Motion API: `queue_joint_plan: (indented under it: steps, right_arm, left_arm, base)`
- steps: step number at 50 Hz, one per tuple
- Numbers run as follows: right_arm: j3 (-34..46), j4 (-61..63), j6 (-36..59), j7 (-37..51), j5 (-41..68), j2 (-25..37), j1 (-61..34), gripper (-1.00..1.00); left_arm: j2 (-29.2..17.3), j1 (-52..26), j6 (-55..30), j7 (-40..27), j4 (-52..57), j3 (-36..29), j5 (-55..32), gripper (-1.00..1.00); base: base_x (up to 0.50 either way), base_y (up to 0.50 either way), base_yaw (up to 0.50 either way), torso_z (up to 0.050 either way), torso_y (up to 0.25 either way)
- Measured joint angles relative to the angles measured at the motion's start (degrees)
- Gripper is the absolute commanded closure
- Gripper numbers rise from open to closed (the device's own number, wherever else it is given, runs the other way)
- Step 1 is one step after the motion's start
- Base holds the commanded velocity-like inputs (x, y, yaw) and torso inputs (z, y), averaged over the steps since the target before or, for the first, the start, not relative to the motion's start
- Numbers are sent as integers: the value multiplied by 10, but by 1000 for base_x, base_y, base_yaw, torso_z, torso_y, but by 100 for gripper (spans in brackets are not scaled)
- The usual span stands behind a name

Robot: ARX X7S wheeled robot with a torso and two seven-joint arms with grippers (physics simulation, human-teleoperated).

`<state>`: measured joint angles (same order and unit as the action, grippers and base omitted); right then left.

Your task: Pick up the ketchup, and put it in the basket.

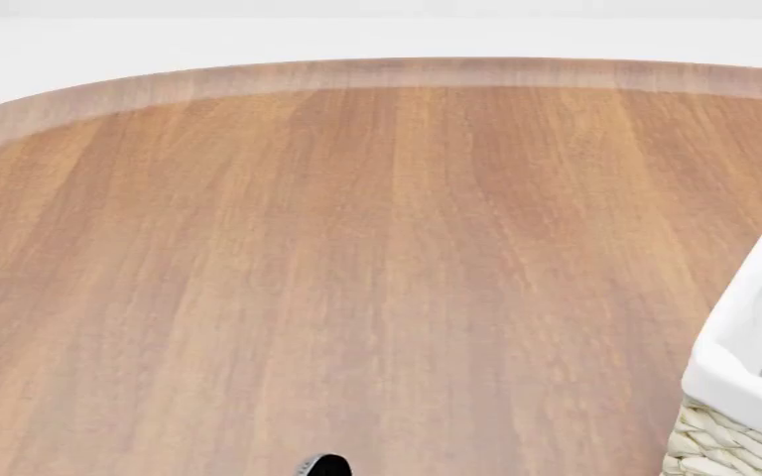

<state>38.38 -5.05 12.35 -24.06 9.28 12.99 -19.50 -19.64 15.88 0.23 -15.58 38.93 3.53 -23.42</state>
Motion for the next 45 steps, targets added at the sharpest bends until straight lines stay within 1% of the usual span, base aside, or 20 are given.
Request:
queue_joint_plan:
  steps: [16, 17, 25, 32, 39, 45]
  right_arm:
    - [1, -127, -22, -18, 17, -40, -39, -100]
    - [1, -133, -22, -18, 18, -42, -40, 100]
    - [2, -151, -24, -13, 27, -51, -47, 100]
    - [6, -138, -21, -4, 26, -44, -42, 100]
    - [-4, -81, -21, 36, 7, -19, -20, 100]
    - [-31, 0, -23, 82, -1, 13, 11, 100]
  left_arm:
    - [-4, 13, 12, 1, 15, 3, -1, -100]
    - [-5, 14, 12, 0, 15, 3, -1, -100]
    - [-5, 15, 14, -1, 17, 2, -3, -100]
    - [-6, 13, 13, -4, 18, 0, -3, -100]
    - [-6, 8, 12, -5, 16, -2, -6, -100]
    - [-7, 8, 11, -6, 17, -1, -17, -100]
  base:
    - [0, 0, 0, 0, 0]
    - [0, 0, 0, 0, 0]
    - [0, 0, 0, 0, 0]
    - [0, 0, 0, 0, 0]
    - [0, 0, 0, 0, 0]
    - [0, 0, 0, 0, 0]
